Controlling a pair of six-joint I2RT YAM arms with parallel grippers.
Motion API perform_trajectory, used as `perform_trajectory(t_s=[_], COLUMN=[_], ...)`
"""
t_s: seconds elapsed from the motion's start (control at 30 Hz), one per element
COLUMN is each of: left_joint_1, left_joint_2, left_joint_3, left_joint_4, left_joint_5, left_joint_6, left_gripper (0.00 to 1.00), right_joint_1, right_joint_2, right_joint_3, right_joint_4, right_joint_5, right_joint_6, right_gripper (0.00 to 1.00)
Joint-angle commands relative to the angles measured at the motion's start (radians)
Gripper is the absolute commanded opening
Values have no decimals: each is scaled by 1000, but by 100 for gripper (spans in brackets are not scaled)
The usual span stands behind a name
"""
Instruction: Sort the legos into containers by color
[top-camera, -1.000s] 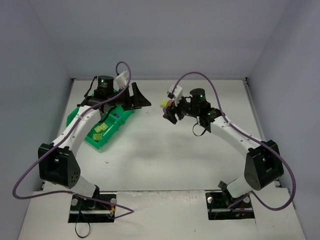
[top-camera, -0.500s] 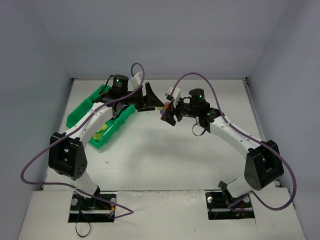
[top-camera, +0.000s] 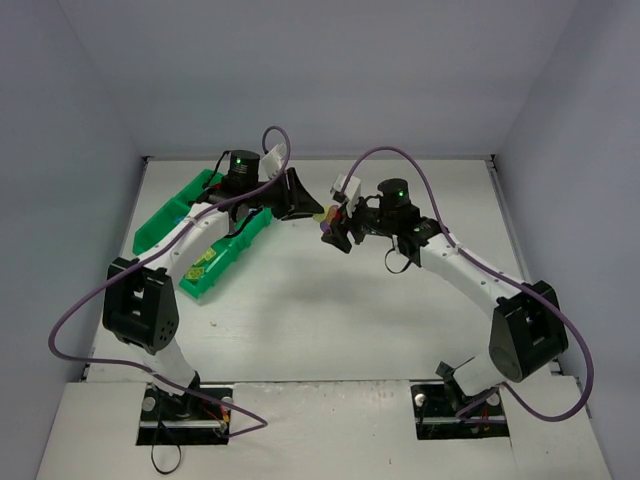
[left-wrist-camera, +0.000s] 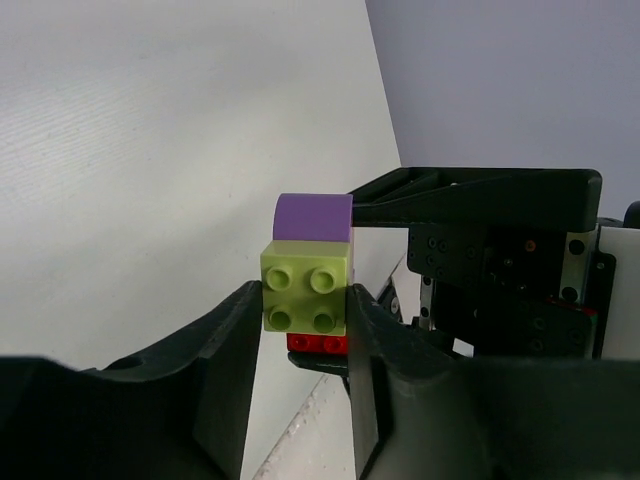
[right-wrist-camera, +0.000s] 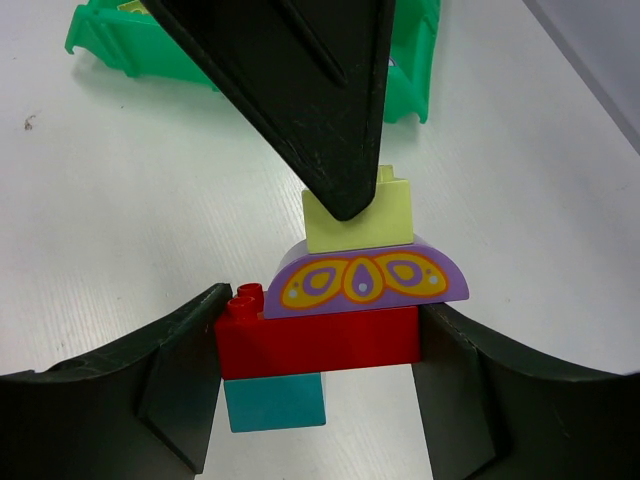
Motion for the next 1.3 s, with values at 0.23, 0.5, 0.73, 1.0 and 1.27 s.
perform_trajectory(t_s=[0.23, 0.5, 0.73, 1.0, 1.27], left_joint_1=[-13, -13, -14, -5, 69], left_joint_2=[-11, 0, 5, -21, -57], left_joint_3=[29, 35, 29, 39, 67], left_joint_4=[117, 111, 101, 54, -52], left_joint_5=[89, 94, 98, 90, 118], left_joint_6=[-16, -1, 12, 59, 125], left_gripper=[47, 50, 40, 0, 0], right_joint_1=[6, 6, 6, 4, 1], right_joint_2=[-53, -42, -42, -47, -65], right_joint_3=[7, 13, 15, -30, -88], right_joint_4=[69, 69, 72, 73, 78], right_joint_5=[-43, -50, -50, -31, -4], right_joint_6=[0, 3, 4, -6, -17], right_gripper=[8, 8, 9, 7, 6])
